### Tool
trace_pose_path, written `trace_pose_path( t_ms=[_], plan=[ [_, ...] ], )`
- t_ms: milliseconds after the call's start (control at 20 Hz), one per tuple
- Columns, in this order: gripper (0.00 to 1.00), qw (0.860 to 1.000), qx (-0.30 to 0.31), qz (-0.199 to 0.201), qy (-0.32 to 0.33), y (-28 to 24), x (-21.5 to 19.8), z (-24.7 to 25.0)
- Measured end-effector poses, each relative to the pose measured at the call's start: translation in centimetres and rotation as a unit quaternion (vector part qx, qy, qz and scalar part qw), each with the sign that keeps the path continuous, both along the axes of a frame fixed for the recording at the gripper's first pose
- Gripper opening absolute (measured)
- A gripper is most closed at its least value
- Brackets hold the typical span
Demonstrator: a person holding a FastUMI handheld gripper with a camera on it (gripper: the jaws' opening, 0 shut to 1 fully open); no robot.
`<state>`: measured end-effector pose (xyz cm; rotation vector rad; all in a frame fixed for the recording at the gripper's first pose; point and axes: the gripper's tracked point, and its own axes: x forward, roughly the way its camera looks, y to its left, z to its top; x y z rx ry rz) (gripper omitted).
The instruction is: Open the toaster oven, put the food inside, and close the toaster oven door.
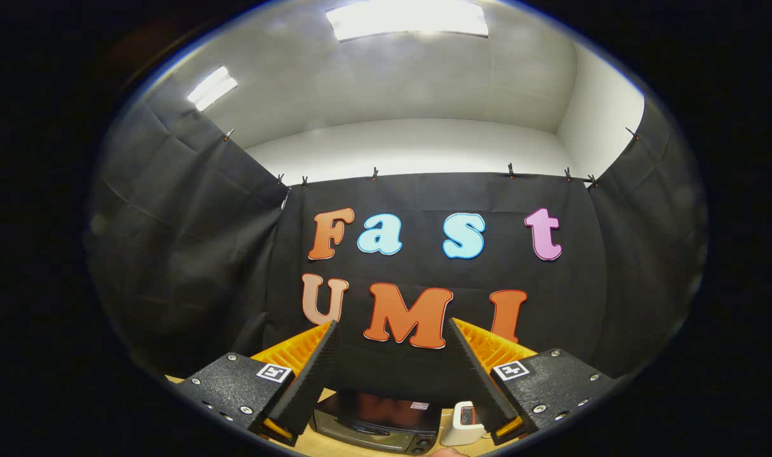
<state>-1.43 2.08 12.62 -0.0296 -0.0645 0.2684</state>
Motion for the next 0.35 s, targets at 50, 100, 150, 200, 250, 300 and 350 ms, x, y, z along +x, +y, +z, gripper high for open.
trace_pose_path(
  t_ms=[50,100,150,200,250,300,350],
  plan=[
    [0.99,1.000,0.000,0.003,0.002,-0.09,-0.08,-0.04],
    [0.99,1.000,0.000,0.004,0.005,-0.07,-0.04,-0.15],
    [0.99,1.000,-0.002,0.003,0.008,-0.15,0.10,-0.34],
    [0.99,1.000,-0.003,0.003,0.011,-0.14,0.23,-0.43],
    [0.99,1.000,-0.003,0.003,0.013,-0.05,0.44,-0.63],
    [0.99,1.000,-0.003,0.004,0.014,0.08,0.42,-0.64],
    [0.99,1.000,-0.001,0.005,0.015,0.12,0.57,-0.65]
  ],
)
